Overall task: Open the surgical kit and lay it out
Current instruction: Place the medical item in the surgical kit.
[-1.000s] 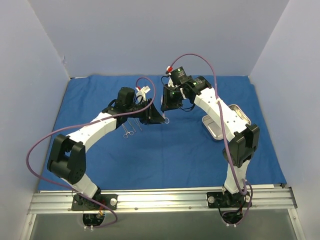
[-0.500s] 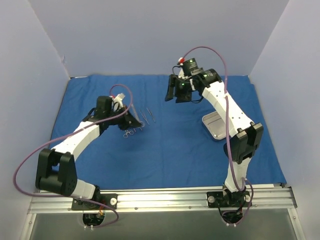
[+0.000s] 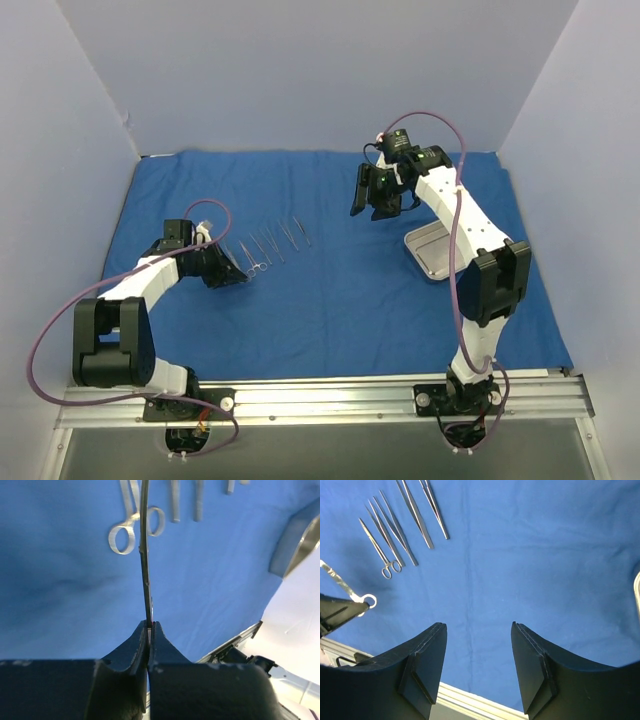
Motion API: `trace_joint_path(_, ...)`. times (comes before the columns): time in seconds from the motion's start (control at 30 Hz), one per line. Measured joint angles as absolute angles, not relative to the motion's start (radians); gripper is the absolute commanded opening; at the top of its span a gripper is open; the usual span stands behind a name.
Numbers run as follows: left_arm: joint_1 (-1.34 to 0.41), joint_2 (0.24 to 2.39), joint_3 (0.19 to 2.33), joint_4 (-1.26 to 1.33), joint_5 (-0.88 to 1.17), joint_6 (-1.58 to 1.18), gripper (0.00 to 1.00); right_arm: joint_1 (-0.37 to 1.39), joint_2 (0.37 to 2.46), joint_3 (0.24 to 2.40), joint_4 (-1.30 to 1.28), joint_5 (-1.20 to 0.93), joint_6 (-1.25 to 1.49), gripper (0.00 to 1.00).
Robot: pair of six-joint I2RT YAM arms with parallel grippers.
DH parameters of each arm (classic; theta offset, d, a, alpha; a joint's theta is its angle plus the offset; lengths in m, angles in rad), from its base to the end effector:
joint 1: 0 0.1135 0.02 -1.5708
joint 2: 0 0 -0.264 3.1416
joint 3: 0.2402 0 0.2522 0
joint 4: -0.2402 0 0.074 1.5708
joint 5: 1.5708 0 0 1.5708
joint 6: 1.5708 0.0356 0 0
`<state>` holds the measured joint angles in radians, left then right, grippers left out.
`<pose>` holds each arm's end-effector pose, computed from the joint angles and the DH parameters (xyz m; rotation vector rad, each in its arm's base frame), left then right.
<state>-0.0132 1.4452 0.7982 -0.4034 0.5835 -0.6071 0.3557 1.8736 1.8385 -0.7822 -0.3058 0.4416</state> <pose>0.2698 -0.0232 0.1857 -0.5748 2.6050 -0.9766 0.3895 0.1561 0.3381 -0.0443 2.4681 0.7283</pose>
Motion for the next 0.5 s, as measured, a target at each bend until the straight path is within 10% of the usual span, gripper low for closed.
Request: trace_joint_path(0.5, 0.037, 1.613, 0.845, -0.461, 0.572, -0.534, 0.02, 0.334, 1.872, 1.801, -0.759, -0.331, 0.437, 0.54)
